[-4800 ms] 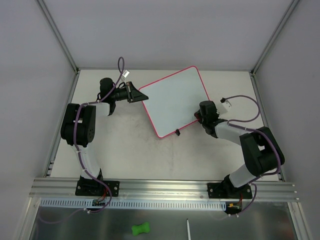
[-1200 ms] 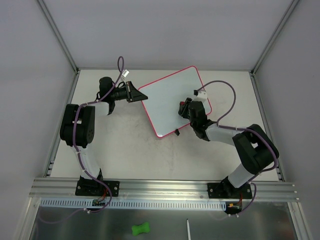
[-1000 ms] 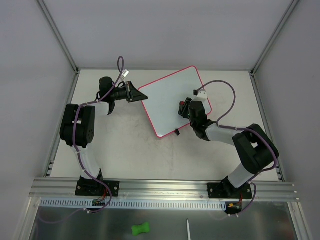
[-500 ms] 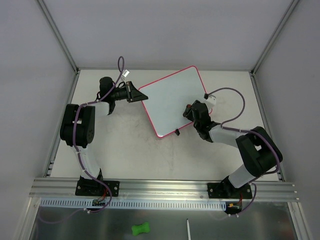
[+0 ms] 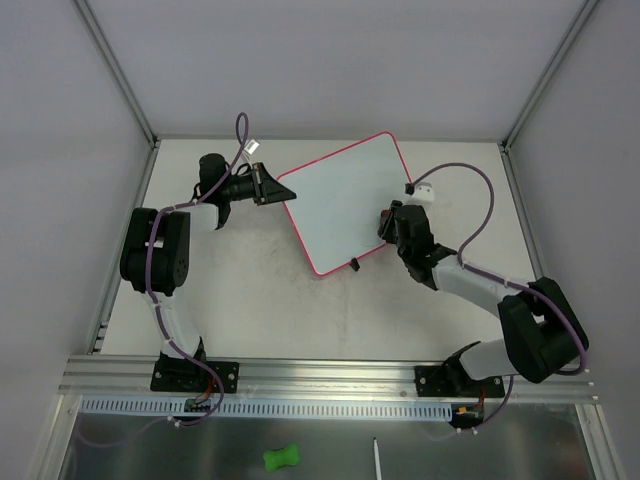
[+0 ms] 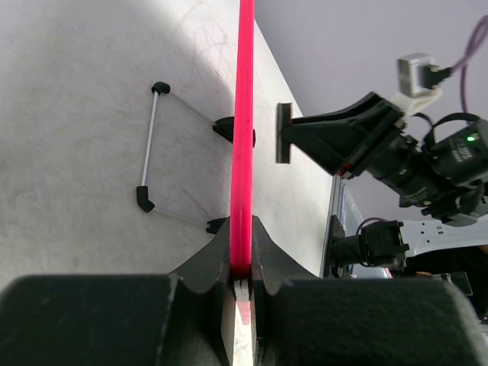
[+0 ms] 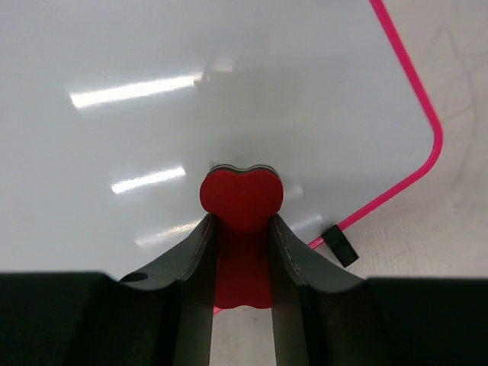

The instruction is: Erase the whiteboard

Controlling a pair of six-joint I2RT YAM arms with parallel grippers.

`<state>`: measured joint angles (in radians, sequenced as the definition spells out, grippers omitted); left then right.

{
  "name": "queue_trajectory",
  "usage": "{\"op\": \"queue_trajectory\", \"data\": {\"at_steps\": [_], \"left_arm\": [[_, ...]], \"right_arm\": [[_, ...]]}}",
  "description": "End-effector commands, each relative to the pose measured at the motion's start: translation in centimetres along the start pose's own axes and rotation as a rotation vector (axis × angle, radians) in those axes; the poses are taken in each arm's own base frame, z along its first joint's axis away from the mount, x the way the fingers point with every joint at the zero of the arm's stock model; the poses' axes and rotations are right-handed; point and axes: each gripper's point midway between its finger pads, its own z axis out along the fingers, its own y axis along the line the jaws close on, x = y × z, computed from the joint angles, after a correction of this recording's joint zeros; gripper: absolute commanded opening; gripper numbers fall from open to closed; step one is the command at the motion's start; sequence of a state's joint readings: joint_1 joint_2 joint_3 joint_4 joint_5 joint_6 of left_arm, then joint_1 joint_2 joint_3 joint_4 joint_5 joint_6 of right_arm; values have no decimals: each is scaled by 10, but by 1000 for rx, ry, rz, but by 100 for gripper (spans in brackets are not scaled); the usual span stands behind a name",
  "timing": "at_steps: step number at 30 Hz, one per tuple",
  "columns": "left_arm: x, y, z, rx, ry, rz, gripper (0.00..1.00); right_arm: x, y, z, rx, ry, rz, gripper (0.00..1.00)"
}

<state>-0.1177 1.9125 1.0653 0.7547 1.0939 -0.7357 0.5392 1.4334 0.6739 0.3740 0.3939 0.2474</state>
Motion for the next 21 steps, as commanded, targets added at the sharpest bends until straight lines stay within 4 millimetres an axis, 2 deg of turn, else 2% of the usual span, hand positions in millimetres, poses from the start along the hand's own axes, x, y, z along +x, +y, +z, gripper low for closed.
{"op": "queue_trajectory", "data": {"at_steps": [1, 5, 7, 10, 13, 14, 17, 21], "left_arm": [[8, -9, 1, 32, 50, 36, 0], [8, -10, 0, 30, 49, 38, 0], [8, -9, 1, 29, 48, 37, 0], [9, -10, 0, 29, 50, 37, 0], [8, -11, 0, 31, 50, 43, 0], [8, -11, 0, 31, 51, 43, 0], [8, -11, 0, 29, 50, 40, 0], [8, -11, 0, 29, 50, 43, 0]], "right_arm": [[-47, 11, -16, -51, -109, -204, 0], [-46, 1, -7, -20, -129, -294, 0], [-38, 12, -2, -139, -112, -321, 1], [-31, 15, 6, -205, -72, -263, 1], [-21, 14, 15, -270, -7, -167, 5], [-23, 14, 19, -281, -13, -150, 6], [-13, 10, 25, -309, 29, -64, 0], [2, 8, 32, -313, 82, -18, 0]]}}
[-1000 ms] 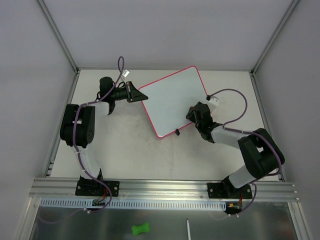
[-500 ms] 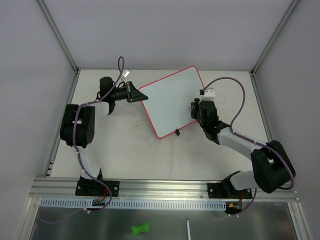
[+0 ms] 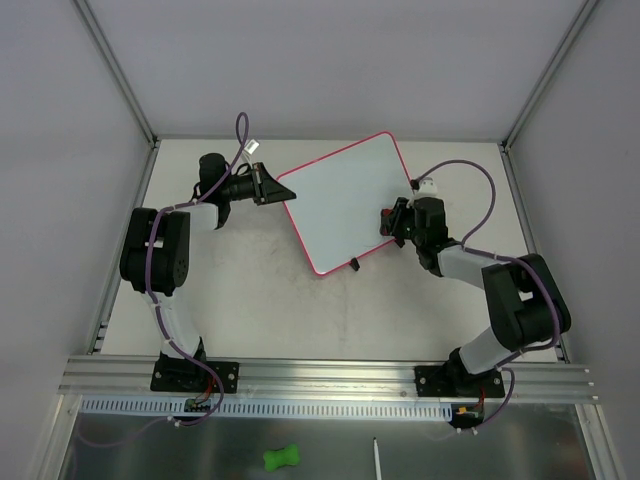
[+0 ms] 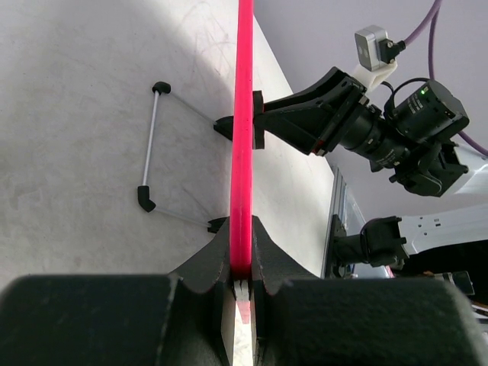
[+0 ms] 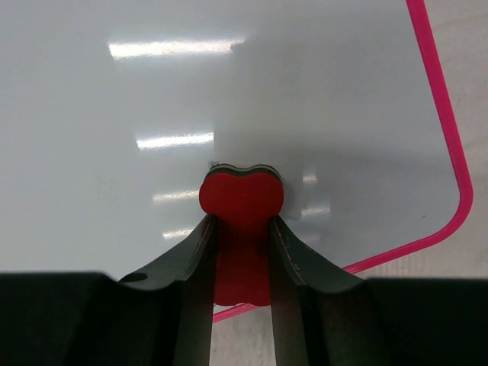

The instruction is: Erase the whiteboard

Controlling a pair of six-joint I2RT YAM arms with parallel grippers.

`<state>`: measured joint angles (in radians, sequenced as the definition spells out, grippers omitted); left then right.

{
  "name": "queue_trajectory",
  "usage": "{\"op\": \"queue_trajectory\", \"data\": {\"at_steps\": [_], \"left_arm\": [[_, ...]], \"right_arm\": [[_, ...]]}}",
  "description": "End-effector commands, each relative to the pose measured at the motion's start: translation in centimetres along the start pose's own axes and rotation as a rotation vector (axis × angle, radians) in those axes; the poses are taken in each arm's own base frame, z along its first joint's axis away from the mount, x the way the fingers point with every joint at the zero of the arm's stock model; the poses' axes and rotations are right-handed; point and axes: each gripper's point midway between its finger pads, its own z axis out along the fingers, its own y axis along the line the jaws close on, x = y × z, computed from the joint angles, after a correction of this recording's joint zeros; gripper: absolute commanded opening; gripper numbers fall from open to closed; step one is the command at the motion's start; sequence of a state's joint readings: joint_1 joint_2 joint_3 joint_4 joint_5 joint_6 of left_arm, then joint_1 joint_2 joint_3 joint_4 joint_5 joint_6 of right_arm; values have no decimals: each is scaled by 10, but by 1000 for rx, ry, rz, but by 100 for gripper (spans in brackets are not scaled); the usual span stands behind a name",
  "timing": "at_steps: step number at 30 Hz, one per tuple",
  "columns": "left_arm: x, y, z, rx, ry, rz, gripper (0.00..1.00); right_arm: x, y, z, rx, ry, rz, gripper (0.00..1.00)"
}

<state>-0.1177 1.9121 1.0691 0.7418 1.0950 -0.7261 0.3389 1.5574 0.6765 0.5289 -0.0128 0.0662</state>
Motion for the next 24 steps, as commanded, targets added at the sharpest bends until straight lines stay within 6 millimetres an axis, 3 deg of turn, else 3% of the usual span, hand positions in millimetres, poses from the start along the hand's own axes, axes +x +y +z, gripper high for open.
{"op": "queue_trajectory", "data": {"at_steps": [1, 7, 13, 17, 24], "left_arm": [[8, -11, 0, 31, 47, 38, 0], [8, -13, 0, 32, 45, 41, 0], [6, -14, 0, 33, 44, 41, 0], [7, -13, 0, 31, 46, 34, 0], [7, -12, 1, 29, 46, 29, 0]], "right_arm": [[1, 20, 5, -103, -4, 74, 0], [6, 18, 6, -86, -41, 78, 0], [18, 0, 4, -10, -83, 58, 0], [15, 7, 4, -15, -41, 36, 0], [28, 6, -1, 37, -22, -4, 0]]}}
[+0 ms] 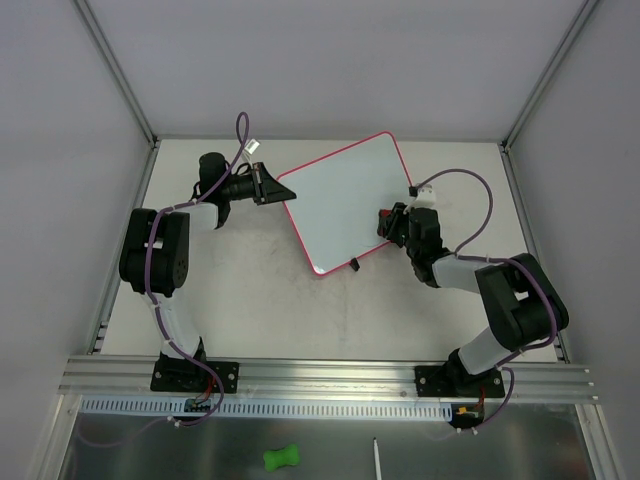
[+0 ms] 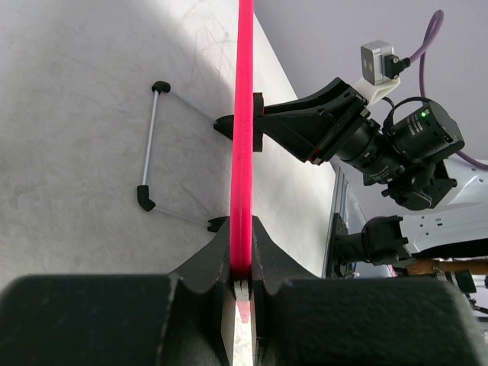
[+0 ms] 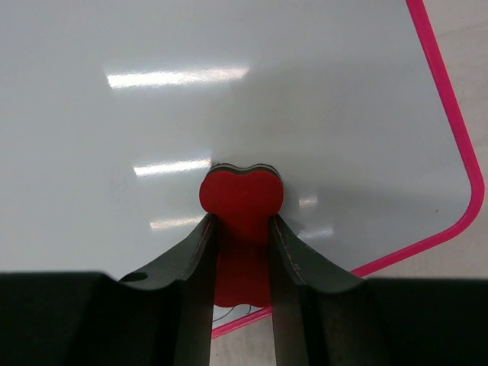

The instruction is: Erase the whiteboard

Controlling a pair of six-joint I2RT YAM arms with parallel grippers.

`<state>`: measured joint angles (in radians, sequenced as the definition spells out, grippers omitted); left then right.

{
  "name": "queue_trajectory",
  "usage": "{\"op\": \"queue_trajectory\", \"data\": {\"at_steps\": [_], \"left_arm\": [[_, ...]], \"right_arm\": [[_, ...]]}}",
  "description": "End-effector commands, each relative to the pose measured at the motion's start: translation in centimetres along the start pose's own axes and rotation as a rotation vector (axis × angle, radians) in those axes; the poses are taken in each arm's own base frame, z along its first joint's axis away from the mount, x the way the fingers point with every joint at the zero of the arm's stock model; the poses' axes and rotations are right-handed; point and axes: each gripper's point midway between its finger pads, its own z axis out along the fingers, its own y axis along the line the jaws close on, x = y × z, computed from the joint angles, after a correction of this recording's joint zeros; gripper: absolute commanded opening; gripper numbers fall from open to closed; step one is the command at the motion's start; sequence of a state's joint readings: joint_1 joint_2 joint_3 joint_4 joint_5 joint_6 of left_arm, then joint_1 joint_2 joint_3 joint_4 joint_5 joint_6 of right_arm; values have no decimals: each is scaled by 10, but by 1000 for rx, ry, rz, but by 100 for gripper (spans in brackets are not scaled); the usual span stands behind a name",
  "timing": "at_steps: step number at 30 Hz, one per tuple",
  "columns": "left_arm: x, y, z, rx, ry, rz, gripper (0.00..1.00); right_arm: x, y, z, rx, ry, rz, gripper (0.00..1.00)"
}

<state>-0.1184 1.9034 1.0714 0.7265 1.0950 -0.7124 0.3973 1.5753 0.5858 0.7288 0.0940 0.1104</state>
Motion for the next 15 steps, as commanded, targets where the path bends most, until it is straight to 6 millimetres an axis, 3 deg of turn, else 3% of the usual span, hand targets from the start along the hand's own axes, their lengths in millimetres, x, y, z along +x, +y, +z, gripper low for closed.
{"op": "queue_trajectory", "data": {"at_steps": [1, 7, 15], "left_arm": [[7, -11, 1, 32, 45, 22, 0], [7, -10, 1, 27, 43, 20, 0], [7, -10, 1, 29, 46, 20, 0]], "right_arm": [[25, -3, -4, 23, 87, -30, 0], [40, -13, -11, 38, 79, -29, 0], [48, -10, -12, -8, 65, -35, 0]]}}
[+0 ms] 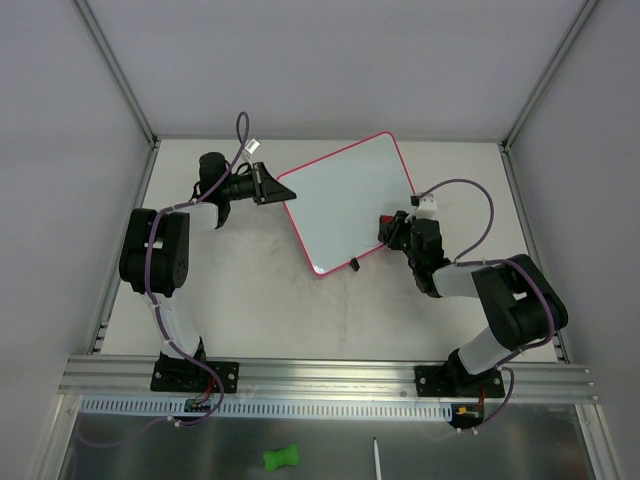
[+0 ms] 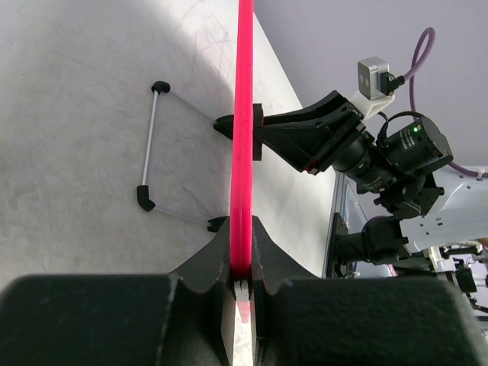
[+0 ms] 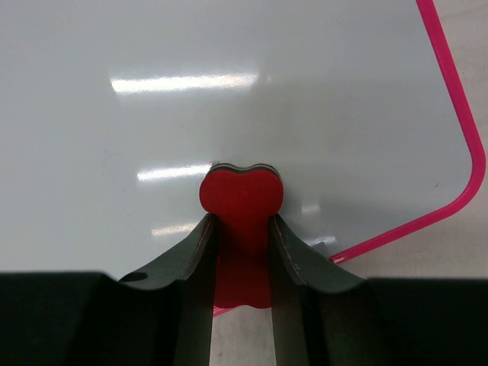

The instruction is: Erase the whiteboard

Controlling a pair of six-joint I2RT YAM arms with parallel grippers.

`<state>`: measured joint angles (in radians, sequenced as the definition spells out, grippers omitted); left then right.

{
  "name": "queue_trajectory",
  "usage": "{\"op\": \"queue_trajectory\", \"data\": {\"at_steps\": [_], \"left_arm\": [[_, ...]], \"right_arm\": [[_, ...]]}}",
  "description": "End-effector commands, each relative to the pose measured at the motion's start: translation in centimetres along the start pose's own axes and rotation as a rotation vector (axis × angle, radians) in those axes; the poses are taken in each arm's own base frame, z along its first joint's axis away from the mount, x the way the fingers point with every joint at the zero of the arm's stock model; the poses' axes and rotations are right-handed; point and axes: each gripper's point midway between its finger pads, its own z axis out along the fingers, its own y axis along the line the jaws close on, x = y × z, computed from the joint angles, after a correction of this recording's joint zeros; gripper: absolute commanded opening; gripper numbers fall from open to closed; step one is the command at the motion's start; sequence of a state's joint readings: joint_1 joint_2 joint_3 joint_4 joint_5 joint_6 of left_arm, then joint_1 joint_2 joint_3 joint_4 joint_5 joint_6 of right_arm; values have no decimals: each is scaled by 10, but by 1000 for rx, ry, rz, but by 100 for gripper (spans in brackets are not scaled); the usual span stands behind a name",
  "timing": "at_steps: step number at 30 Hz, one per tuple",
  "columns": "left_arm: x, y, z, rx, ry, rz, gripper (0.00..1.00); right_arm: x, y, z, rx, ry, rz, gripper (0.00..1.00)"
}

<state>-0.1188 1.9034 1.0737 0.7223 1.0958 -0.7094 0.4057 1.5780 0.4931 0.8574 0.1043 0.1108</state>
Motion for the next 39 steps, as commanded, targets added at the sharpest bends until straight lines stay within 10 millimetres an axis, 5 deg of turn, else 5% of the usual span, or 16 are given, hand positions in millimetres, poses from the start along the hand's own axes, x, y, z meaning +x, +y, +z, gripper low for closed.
{"op": "queue_trajectory", "data": {"at_steps": [1, 17, 39], "left_arm": [[7, -10, 1, 29, 44, 20, 0], [8, -10, 1, 30, 47, 17, 0], [10, -12, 3, 33, 55, 15, 0]], "right_arm": [[36, -5, -5, -5, 98, -37, 0], [60, 24, -14, -54, 91, -51, 0], [77, 98, -16, -207, 79, -215, 0]]}}
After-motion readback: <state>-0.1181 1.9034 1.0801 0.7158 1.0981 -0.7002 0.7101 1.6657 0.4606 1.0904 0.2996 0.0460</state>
